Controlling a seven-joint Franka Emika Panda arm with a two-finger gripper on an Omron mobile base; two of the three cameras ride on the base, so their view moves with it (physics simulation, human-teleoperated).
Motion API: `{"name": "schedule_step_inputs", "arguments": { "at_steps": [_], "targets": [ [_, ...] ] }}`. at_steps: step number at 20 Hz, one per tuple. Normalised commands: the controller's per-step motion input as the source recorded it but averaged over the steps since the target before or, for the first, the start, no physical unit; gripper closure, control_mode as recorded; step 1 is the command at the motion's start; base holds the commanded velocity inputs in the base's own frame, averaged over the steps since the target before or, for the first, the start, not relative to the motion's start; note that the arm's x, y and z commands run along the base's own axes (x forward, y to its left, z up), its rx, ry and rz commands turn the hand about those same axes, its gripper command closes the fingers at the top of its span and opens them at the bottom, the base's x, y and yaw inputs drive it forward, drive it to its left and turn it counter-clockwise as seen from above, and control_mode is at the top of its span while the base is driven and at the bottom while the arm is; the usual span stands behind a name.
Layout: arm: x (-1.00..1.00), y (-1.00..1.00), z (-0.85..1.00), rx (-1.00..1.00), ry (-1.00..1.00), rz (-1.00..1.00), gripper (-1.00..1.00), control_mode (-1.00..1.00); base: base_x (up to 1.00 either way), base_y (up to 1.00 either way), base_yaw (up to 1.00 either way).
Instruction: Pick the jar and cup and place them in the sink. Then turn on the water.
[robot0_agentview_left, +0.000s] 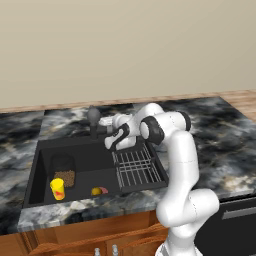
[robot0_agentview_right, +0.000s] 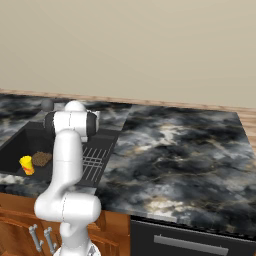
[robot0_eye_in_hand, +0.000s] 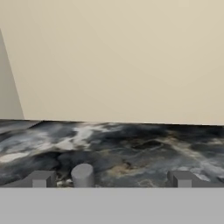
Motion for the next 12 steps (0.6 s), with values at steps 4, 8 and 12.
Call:
{"name": "schedule_step_inputs", "arguments": {
  "at_steps": [4, 8, 12],
  "targets": [
    [0.0, -0.14, 0.0, 0.03, -0.02, 0.0, -1.0, -1.0, 0.0, 0.0, 0.0],
    [0.0, -0.24, 0.0, 0.05, -0.01, 0.0, -1.0, -1.0, 0.0, 0.0, 0.0],
    [0.0, -0.29, 0.0, 0.03, -0.02, 0.0, -1.0, -1.0, 0.0, 0.0, 0.0]
  ]
}}
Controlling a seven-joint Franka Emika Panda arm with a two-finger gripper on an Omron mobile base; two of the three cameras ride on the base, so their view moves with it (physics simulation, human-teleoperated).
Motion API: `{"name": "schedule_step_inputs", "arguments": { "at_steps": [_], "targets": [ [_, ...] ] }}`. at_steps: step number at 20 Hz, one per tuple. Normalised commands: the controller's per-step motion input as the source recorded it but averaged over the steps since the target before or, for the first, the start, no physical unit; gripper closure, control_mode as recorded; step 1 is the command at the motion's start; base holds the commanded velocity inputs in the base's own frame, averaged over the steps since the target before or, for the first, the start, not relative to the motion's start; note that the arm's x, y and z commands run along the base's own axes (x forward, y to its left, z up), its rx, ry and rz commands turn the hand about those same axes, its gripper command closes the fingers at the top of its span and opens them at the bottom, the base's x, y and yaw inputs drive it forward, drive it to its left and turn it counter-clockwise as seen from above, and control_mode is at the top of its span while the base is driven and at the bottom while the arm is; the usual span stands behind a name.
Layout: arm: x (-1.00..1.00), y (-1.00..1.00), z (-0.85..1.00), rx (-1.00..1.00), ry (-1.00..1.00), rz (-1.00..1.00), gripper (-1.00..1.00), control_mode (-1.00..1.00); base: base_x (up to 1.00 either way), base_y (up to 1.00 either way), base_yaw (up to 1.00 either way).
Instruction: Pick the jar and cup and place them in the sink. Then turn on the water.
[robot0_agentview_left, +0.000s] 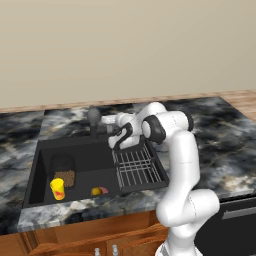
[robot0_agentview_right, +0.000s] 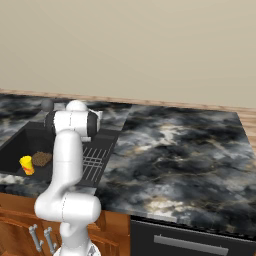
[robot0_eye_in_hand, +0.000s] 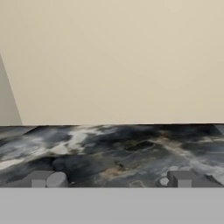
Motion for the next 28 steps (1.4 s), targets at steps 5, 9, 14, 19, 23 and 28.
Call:
{"name": "schedule_step_inputs", "arguments": {
  "at_steps": [5, 9, 14, 19, 23, 28],
  "targets": [
    [0.0, -0.29, 0.0, 0.01, -0.04, 0.0, -1.0, -1.0, 0.0, 0.0, 0.0],
    [0.0, -0.31, 0.0, 0.01, -0.05, 0.0, -1.0, -1.0, 0.0, 0.0, 0.0],
    [0.0, -0.42, 0.0, 0.01, -0.07, 0.0, -1.0, -1.0, 0.0, 0.0, 0.0],
    [0.0, -0.53, 0.0, 0.03, -0.1, 0.0, -1.0, -1.0, 0.0, 0.0, 0.0],
    [0.0, -0.64, 0.0, 0.04, -0.11, 0.0, -1.0, -1.0, 0.0, 0.0, 0.0],
    [0.0, -0.68, 0.0, 0.05, -0.12, 0.0, -1.0, -1.0, 0.0, 0.0, 0.0]
  ]
}}
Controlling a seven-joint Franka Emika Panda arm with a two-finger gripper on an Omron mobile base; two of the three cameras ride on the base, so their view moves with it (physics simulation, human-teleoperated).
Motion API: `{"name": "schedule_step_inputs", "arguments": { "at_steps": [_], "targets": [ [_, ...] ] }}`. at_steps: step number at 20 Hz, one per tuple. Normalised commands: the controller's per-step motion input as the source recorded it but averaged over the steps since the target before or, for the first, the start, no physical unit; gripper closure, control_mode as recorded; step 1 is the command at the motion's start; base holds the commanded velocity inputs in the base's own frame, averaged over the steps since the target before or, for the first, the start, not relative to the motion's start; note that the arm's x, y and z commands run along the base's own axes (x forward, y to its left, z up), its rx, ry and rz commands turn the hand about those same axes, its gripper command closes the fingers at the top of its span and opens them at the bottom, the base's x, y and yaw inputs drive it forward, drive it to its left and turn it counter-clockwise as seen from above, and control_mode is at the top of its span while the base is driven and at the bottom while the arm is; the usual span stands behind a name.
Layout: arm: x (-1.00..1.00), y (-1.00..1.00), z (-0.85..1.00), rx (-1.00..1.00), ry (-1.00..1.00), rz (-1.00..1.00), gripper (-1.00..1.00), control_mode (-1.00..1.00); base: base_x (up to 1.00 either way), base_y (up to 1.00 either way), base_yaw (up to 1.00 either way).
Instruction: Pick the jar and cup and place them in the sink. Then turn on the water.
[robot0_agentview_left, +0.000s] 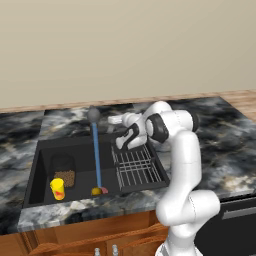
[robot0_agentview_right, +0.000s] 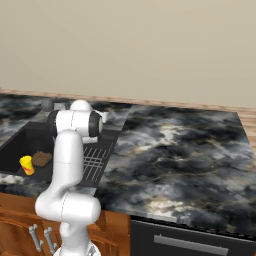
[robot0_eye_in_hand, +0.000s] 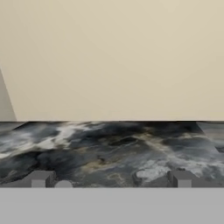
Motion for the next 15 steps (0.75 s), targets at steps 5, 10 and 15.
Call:
{"name": "schedule_step_inputs", "arguments": {
  "at_steps": [5, 10, 15],
  "targets": [
    [0.0, -0.72, 0.0, 0.06, -0.11, 0.0, -1.0, -1.0, 0.0, 0.0, 0.0],
    [0.0, -0.69, 0.0, 0.05, -0.12, 0.0, -1.0, -1.0, 0.0, 0.0, 0.0],
    [0.0, -0.65, -0.02, 0.04, -0.11, 0.0, -1.0, -1.0, 0.0, 0.0, 0.0]
  ]
}}
